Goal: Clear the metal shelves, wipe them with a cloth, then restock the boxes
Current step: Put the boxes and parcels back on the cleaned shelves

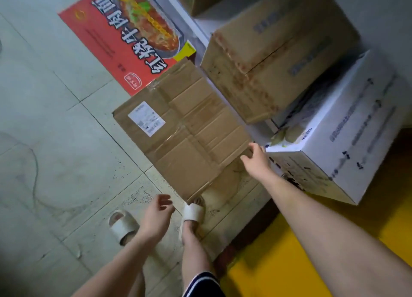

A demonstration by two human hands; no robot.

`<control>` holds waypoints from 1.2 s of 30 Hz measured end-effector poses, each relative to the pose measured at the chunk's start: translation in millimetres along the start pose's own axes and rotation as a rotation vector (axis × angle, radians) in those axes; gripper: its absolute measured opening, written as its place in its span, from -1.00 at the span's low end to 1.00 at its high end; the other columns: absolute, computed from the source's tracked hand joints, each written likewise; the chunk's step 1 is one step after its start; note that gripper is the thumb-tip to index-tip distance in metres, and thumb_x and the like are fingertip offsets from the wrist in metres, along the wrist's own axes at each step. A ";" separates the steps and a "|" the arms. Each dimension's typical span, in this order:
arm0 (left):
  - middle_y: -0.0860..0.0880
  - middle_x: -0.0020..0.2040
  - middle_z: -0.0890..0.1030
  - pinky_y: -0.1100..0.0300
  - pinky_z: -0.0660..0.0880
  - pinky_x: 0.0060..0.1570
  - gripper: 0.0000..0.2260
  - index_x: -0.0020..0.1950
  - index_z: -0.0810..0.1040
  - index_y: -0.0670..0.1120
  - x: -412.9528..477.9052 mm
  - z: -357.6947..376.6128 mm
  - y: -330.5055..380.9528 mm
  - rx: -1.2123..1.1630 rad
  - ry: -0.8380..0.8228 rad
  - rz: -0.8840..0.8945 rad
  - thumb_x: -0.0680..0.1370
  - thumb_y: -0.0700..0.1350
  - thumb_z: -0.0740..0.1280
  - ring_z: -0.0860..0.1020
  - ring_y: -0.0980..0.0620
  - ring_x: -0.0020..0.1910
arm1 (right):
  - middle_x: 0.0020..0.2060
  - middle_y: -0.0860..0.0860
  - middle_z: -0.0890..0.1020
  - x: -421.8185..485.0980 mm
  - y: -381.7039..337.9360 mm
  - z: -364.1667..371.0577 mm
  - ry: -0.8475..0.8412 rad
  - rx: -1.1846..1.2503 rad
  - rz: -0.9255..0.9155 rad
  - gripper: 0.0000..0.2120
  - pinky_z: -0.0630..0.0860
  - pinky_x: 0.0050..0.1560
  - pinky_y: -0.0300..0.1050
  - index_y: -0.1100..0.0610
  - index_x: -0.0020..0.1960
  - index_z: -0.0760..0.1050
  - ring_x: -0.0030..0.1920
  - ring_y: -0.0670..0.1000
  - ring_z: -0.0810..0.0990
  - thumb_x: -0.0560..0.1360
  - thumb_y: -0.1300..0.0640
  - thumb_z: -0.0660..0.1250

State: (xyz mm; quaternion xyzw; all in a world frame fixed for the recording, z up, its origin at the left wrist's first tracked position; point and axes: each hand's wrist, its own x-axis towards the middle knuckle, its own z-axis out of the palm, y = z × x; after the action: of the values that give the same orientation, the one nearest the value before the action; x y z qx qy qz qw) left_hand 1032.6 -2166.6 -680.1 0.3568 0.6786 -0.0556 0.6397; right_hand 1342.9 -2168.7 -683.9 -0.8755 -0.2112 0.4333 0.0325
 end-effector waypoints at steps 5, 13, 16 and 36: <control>-0.15 0.36 0.48 0.13 0.38 0.16 -0.50 0.49 0.33 -0.21 64.2 34.5 2.2 -0.043 0.046 -0.126 0.58 -0.20 0.37 0.48 -0.11 0.32 | 0.64 0.06 0.04 81.2 -1.6 5.4 0.061 -0.079 0.043 -0.33 0.21 0.53 0.19 0.12 0.65 -0.04 0.59 0.19 0.14 0.67 0.03 0.22; 0.00 0.08 0.59 0.21 0.35 -0.02 -0.72 0.26 0.42 -0.12 91.4 47.3 -17.2 -0.365 0.053 -0.191 0.58 -0.21 0.36 0.49 0.19 -0.05 | 0.55 0.08 0.27 102.7 6.0 31.9 0.033 0.061 0.050 -0.41 0.31 0.42 0.13 0.05 0.60 0.18 0.50 0.20 0.31 0.65 -0.09 0.25; 0.02 0.16 0.58 0.22 0.34 -0.09 -0.64 0.34 0.41 -0.03 65.1 23.7 -18.5 -0.454 0.127 -0.147 0.56 -0.19 0.35 0.49 0.18 -0.03 | 0.54 0.06 0.29 61.6 4.3 40.2 0.012 0.100 0.041 -0.42 0.33 0.42 0.13 0.02 0.60 0.20 0.50 0.18 0.32 0.64 -0.05 0.29; -0.04 0.30 0.57 0.09 0.40 0.29 -0.43 0.44 0.50 0.01 -199.3 -348.6 22.9 -0.761 0.737 0.375 0.48 0.15 0.48 0.50 -0.02 0.31 | 0.19 -0.01 0.67 -271.1 -286.4 65.2 -0.069 0.596 -0.415 -0.62 0.46 0.39 0.13 0.08 0.28 0.63 0.26 0.03 0.59 0.56 -0.10 0.40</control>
State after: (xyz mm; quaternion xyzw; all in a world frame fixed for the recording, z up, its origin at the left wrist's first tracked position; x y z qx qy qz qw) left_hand 742.0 -2046.6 -429.2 0.2109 0.7544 0.4363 0.4427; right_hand 1049.5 -2024.7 -453.8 -0.7510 -0.2500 0.4891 0.3666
